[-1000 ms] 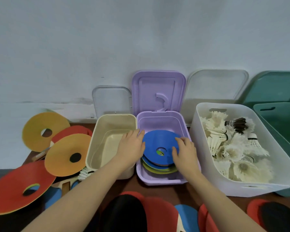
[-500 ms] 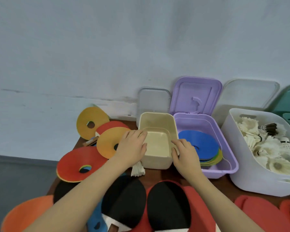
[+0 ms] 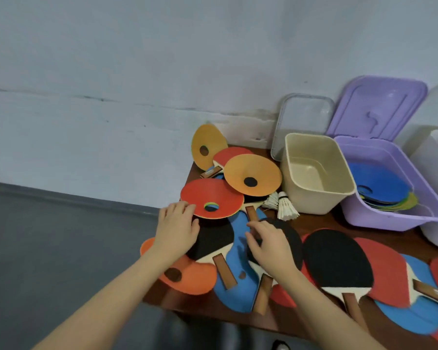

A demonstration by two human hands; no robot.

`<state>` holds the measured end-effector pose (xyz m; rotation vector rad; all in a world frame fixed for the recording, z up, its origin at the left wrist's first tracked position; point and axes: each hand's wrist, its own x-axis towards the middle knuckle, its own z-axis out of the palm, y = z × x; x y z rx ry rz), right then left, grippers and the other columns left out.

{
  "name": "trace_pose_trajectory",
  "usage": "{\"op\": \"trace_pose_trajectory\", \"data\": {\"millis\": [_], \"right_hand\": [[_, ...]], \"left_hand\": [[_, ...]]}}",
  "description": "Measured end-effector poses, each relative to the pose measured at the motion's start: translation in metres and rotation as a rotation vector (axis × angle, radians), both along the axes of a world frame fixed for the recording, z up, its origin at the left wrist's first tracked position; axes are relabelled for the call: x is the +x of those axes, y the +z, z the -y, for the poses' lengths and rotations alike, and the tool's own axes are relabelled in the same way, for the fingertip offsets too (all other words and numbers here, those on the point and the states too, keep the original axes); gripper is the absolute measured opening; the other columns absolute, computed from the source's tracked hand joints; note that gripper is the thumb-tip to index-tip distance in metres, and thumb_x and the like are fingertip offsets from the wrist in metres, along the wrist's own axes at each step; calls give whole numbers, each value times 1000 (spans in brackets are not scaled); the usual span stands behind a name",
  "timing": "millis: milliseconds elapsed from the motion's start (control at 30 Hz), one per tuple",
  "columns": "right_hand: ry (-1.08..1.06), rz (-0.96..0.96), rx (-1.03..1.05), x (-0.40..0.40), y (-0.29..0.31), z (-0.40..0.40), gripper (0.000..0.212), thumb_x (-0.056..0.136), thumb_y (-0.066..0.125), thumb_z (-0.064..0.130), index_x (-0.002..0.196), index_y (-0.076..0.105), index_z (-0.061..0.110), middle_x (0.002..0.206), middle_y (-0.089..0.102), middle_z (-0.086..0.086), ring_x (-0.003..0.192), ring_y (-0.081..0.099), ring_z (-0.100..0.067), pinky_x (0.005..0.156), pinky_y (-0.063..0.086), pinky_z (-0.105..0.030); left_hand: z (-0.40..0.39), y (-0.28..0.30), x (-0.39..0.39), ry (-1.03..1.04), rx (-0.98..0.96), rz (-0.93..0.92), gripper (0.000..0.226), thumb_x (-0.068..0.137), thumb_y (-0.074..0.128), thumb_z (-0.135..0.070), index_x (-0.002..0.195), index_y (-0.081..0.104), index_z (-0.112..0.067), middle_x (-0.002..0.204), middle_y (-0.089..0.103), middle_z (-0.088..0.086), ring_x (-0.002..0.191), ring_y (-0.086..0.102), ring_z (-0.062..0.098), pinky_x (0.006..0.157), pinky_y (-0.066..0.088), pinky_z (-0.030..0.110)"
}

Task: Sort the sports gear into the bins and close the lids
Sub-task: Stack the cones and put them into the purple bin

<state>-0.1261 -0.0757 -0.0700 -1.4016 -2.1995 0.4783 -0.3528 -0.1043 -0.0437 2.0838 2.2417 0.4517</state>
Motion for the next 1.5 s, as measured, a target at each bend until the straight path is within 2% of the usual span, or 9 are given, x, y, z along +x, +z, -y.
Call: {"op": "trace_pose_trajectory", "data": {"millis": [167, 300, 400, 567, 833, 1000, 1333, 1400, 1500], "right_hand": [[27, 157, -197, -31, -31, 26, 48, 94, 46, 44, 138, 43, 26, 122, 54, 5, 112, 49, -16, 91, 33, -32], [81, 328, -253, -46, -49, 40, 50, 95, 43, 44, 142, 34, 32, 130, 46, 4, 117, 45, -18, 95, 31, -34], [63, 351, -277, -51, -55, 43, 47, 96, 46, 37, 141, 36, 29, 123, 49, 0, 111, 48, -20, 91, 33, -33], [106, 305, -336, -50, -53, 44, 44, 94, 50, 33, 137, 42, 27, 115, 54, -4, 104, 52, -23, 92, 36, -35], [-2, 155, -336, -34, -49, 51, 35, 95, 50, 17, 129, 54, 26, 110, 58, -2, 105, 51, -20, 87, 33, -33], [-16, 221, -251, -43, -41, 56, 29, 97, 46, 26, 124, 57, 27, 113, 53, -2, 102, 48, -21, 82, 31, -32], [61, -124, -330, -74, -2, 73, 52, 93, 53, 36, 141, 38, 22, 133, 48, -1, 123, 43, -17, 104, 25, -40], [48, -216, -381, -72, 5, 70, 56, 91, 57, 33, 142, 35, 22, 127, 53, 0, 115, 51, -15, 105, 33, -41], [35, -384, -398, -63, 20, 67, 46, 90, 58, 17, 135, 46, 22, 94, 64, 4, 83, 60, -3, 83, 49, -27]], "left_hand": [[35, -30, -37, 309, -339, -103, 44, 91, 44, -32, 128, 43, -8, 128, 47, 12, 117, 43, 30, 95, 33, 38], [46, -39, -51, 411, -457, 30, 31, 94, 42, -27, 118, 45, -7, 120, 50, 12, 105, 54, 31, 84, 42, 37], [47, -43, -60, 423, -378, 160, 20, 91, 38, -11, 104, 52, -6, 111, 53, 13, 94, 55, 32, 71, 40, 37], [49, -42, -60, 438, -239, 378, 29, 93, 40, -11, 112, 60, -7, 109, 62, 14, 98, 58, 34, 74, 48, 39], [68, -22, -46, 425, -110, 401, 30, 96, 39, -18, 114, 64, -20, 108, 61, 9, 99, 57, 29, 74, 45, 35], [86, -4, -48, 452, -57, 375, 30, 96, 39, -20, 109, 66, -23, 96, 60, 4, 88, 56, 25, 69, 43, 33], [120, 35, -51, 415, 198, 519, 27, 95, 46, -23, 115, 64, -29, 105, 63, -8, 99, 57, 13, 84, 47, 34], [119, 41, -44, 406, 262, 578, 27, 94, 48, -23, 114, 64, -29, 108, 64, -9, 102, 57, 10, 88, 47, 33], [112, 49, -29, 372, 320, 618, 27, 95, 49, -20, 118, 62, -25, 113, 63, -8, 103, 56, 9, 90, 44, 29]]}}
